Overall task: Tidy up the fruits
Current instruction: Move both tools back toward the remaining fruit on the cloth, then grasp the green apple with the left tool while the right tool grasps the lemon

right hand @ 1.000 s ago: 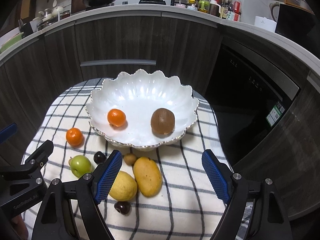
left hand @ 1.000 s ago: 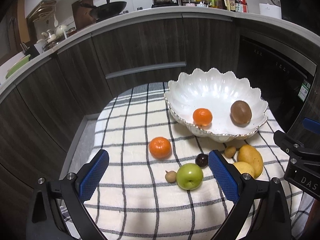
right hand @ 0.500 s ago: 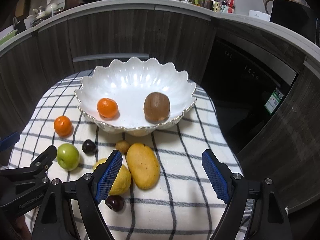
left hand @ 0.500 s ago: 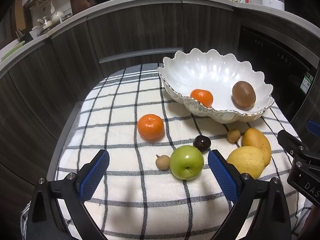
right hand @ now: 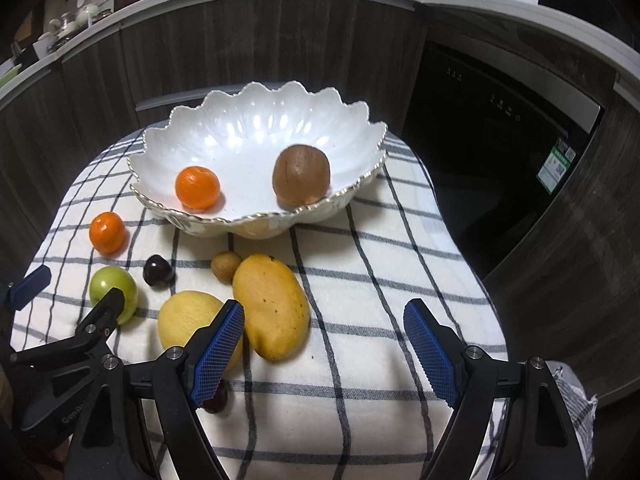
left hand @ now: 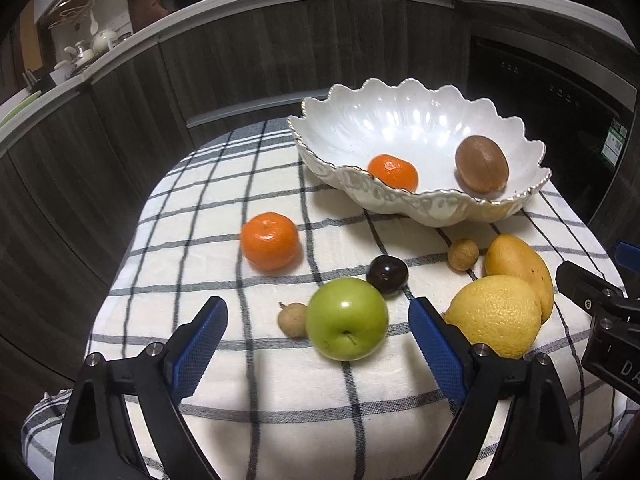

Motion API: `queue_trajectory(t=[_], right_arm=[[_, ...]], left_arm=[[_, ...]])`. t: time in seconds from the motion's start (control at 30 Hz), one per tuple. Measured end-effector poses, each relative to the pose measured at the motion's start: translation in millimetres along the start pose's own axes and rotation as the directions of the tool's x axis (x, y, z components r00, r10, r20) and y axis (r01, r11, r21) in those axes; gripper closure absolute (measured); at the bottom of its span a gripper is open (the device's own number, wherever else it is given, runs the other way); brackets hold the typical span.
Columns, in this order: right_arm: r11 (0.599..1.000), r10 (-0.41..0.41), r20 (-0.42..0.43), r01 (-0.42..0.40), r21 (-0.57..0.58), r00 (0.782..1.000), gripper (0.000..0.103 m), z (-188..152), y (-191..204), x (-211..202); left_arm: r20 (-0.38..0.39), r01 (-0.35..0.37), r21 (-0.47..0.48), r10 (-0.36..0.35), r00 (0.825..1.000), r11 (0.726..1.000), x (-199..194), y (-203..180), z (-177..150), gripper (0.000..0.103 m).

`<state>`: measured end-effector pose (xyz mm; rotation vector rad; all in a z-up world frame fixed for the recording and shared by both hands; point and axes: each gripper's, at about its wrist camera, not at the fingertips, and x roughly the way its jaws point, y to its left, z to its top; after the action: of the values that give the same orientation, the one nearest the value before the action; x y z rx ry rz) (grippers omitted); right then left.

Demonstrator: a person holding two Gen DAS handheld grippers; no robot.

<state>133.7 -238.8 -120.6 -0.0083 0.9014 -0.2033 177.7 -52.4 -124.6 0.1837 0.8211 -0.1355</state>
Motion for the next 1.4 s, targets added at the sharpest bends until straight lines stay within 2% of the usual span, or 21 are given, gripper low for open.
queue_trajectory(t=[0.3,0.53,0.67,0.9,1.0,1.23,1.4], right_arm=[[1.000,-0.017,-0.003,0.017,-0.016,1.000,0.020,0,3,7],[1.000,-0.022,-0.015,0.022,-0.019,1.000,0.020,0,3,13],[1.000,-0.022,-0.022,0.021,-0.018,1.000,0.020,-1,3,15],[0.999,-0.020,-0.020,0.020,-0.025,1.000,0.020,-2,5,14],[0.999,-0.021,-0.018,0.021,-0.025,1.000,0.020,-2,5,13],[0.999,-0.025,-0.001,0.025,-0.028,1.000,0.020,-1,4,10],[1.000,-0.021,0.012,0.021,-0.021,1.000,0.020,0,3,4]], left_arm=[[0.017,0.009,0.029,-0.010,1.000,1.000,11,-7,2,0.025],[-0.002,0.042,0.049,-0.042,0.999,0.998,22,-14,3,0.039],[-0.028,0.063,0.057,-0.061,0.998,0.996,29,-18,0,0.041],[-0.021,0.062,0.091,-0.060,0.998,0.994,28,-25,-3,0.043],[-0.024,0.061,0.099,-0.059,0.998,0.993,28,-26,-3,0.055],[-0.026,0.077,0.097,-0.075,0.997,0.992,22,-24,-2,0.055],[0.011,0.047,0.095,-0.049,0.999,0.994,10,-18,2,0.055]])
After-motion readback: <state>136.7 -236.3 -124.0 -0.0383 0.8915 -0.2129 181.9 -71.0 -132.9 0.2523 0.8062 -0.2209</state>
